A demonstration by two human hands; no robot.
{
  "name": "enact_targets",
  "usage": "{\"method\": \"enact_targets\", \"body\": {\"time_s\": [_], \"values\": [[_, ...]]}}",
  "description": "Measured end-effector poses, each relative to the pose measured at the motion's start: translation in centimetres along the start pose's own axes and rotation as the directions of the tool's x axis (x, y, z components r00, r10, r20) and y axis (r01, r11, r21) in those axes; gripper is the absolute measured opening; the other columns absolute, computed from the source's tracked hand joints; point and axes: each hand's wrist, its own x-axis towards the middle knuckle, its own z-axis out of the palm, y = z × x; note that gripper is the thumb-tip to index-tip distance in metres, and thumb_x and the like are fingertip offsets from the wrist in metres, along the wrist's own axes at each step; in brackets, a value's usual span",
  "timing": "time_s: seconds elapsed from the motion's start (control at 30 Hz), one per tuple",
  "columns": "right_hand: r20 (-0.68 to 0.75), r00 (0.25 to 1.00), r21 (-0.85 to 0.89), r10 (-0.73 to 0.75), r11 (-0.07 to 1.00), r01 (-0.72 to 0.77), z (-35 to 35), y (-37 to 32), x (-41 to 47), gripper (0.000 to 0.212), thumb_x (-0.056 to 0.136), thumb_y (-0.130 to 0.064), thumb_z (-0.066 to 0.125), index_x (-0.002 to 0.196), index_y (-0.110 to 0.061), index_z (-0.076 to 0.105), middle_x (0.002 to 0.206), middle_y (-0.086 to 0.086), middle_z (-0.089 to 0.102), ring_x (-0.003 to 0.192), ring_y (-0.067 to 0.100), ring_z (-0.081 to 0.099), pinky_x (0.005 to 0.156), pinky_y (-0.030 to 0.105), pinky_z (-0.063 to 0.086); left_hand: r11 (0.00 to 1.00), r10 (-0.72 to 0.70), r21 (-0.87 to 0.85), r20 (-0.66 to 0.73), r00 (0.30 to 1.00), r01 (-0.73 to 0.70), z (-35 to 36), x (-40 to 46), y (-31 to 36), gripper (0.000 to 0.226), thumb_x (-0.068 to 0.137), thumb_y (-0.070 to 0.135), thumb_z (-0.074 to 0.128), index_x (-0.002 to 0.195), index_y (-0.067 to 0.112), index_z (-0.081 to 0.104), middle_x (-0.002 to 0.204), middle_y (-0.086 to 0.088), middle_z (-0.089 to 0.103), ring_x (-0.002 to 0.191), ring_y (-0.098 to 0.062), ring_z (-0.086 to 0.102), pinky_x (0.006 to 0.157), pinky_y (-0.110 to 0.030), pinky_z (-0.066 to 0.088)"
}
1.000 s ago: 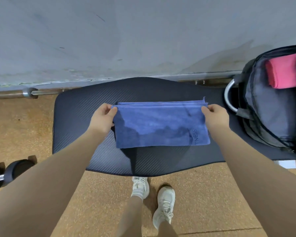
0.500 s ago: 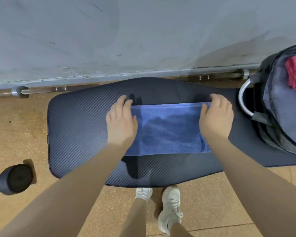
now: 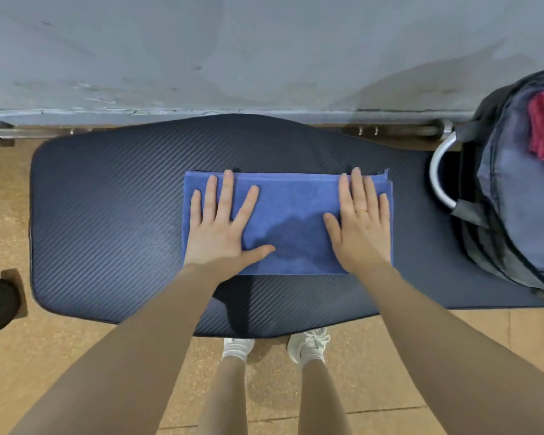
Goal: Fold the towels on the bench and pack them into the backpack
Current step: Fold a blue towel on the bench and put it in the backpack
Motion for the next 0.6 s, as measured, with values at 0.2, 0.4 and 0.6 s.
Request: {"method": "enact_targets", "body": {"time_s": [0.2,0.4,0.6], "values": [[0.290,0.955,0.028,0.067,0.996,-0.079,-4.1,6.7,-0.7,0.070,0.096,-0.049,0.027,0.149,-0.014,-0.002,0.158,0.003,-0.010,0.146,0.019,-0.007,0.118,0.039,0.003,0.996,-0.081,0.038,0.125,0.989,0.076,-1.8,0.1,1.2,0.105,0.061,0.083,0.022,0.145,0.026,-0.004,0.155,-0.012,-0.006,0.143,-0.036,-0.003,0.113,-0.047,-0.005],[0.294,0.870,0.512,0.397,0.703,-0.494,-5.6,4.1,-1.4,0.067,0.092,-0.027,0.051,0.146,-0.013,0.013,0.127,0.016,0.052,0.114,0.034,0.051,0.086,0.047,0.048,0.977,-0.212,0.003,0.078,0.974,0.212,-3.3,0.8,6.9,0.089,0.079,0.062,0.028,0.140,-0.003,0.030,0.146,-0.020,0.034,0.133,-0.035,0.036,0.108,-0.040,0.009],[0.604,0.677,0.626,0.421,0.276,-0.730,-4.9,2.9,-1.2,0.037,0.081,-0.017,0.067,0.109,0.005,0.056,0.092,0.011,0.059,0.091,0.030,0.060,0.067,0.031,0.045,0.989,0.133,-0.083,0.200,0.971,-0.119,-2.1,1.7,11.6,0.076,0.088,0.054,0.034,0.146,0.009,0.016,0.154,-0.008,0.009,0.141,-0.028,0.021,0.116,-0.042,0.009]]}}
